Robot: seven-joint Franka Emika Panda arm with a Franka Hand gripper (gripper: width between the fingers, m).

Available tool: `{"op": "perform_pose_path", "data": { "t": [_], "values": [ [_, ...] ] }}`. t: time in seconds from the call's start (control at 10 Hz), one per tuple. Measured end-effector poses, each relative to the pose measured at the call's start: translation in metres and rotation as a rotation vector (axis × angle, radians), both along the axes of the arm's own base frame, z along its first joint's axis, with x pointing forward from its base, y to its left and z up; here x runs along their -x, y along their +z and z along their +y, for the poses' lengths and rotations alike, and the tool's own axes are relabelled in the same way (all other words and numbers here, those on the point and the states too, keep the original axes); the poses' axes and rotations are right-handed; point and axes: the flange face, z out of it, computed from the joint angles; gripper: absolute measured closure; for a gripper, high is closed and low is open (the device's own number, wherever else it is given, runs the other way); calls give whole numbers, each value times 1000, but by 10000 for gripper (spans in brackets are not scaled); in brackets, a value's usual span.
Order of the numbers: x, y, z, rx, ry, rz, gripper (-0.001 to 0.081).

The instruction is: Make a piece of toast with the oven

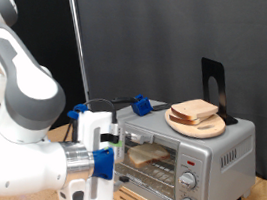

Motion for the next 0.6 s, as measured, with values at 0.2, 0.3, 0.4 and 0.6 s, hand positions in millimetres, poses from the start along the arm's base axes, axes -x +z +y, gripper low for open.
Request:
{"op": "perform_pose_path", "data": {
  "t": [0.2,0.3,0.4,0.6],
  "values": [
    [-16,-10,-15,-11,-22,-1,-2],
    [-26,-18,-18,-16,-45,8,-2],
    [-37,-27,-19,-22,-66,29,-2],
    [-58,-43,-12,-31,-93,57,-2]
  ]
}}
